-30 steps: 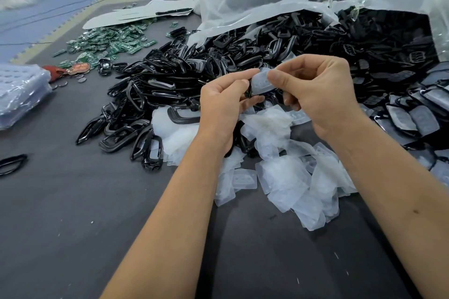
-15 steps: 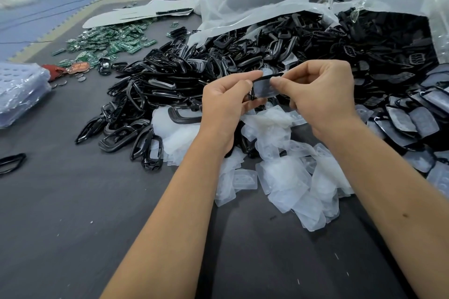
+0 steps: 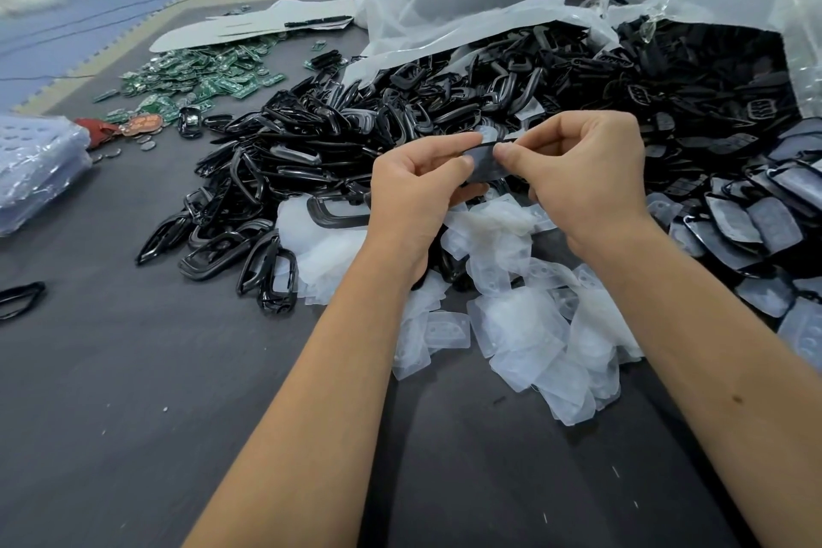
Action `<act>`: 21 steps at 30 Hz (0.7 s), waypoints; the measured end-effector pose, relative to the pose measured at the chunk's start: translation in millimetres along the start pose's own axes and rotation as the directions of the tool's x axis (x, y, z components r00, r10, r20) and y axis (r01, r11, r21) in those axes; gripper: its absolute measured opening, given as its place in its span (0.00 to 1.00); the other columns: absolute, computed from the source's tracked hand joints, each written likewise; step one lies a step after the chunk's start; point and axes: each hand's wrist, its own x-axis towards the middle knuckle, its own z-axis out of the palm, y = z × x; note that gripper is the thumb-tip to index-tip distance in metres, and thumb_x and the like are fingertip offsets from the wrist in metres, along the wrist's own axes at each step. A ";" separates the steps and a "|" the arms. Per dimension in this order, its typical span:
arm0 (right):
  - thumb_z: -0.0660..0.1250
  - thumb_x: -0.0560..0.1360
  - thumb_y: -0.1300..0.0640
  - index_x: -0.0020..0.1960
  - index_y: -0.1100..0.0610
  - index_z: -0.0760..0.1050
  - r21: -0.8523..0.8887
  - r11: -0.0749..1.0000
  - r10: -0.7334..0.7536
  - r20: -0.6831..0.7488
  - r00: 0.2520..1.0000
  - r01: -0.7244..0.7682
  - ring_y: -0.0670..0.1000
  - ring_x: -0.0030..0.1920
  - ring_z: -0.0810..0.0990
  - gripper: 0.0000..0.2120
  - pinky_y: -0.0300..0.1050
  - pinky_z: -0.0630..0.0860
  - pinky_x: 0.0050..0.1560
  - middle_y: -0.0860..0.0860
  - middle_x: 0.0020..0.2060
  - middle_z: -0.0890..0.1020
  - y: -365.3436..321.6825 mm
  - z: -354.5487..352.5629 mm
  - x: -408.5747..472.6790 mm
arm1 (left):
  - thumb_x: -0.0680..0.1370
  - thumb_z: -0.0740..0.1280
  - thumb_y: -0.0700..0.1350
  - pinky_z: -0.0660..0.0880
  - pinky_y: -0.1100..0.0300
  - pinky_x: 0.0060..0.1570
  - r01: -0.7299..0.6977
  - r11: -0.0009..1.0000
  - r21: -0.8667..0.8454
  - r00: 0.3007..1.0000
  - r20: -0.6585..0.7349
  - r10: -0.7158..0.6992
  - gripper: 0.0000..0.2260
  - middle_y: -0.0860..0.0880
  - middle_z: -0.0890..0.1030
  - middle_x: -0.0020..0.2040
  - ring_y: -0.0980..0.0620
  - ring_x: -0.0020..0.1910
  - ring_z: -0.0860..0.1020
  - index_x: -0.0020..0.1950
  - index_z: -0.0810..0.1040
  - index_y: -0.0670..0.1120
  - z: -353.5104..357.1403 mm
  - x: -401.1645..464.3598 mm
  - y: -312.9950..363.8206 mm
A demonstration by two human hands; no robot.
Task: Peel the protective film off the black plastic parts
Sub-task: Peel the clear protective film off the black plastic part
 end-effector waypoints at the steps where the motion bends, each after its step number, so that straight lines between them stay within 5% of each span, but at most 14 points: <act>1: 0.83 0.68 0.53 0.35 0.50 0.83 -0.007 1.000 0.000 0.000 1.000 0.000 0.45 0.29 0.81 0.10 0.44 0.80 0.36 0.48 0.30 0.85 -0.3 -0.3 0.2 | 0.78 0.68 0.31 0.83 0.53 0.50 -0.005 1.000 0.002 1.000 0.004 0.005 0.10 0.43 0.88 0.45 0.47 0.47 0.87 0.55 0.86 0.40 -0.1 -0.1 -0.3; 21: 0.83 0.69 0.54 0.34 0.50 0.82 0.070 0.996 0.058 0.013 0.998 -0.059 0.41 0.26 0.77 0.11 0.37 0.74 0.32 0.46 0.28 0.83 1.6 3.1 0.0 | 0.77 0.72 0.31 0.83 0.56 0.46 0.001 1.000 0.015 1.000 -0.027 0.000 0.07 0.40 0.87 0.47 0.44 0.46 0.87 0.53 0.85 0.40 2.5 -1.9 2.2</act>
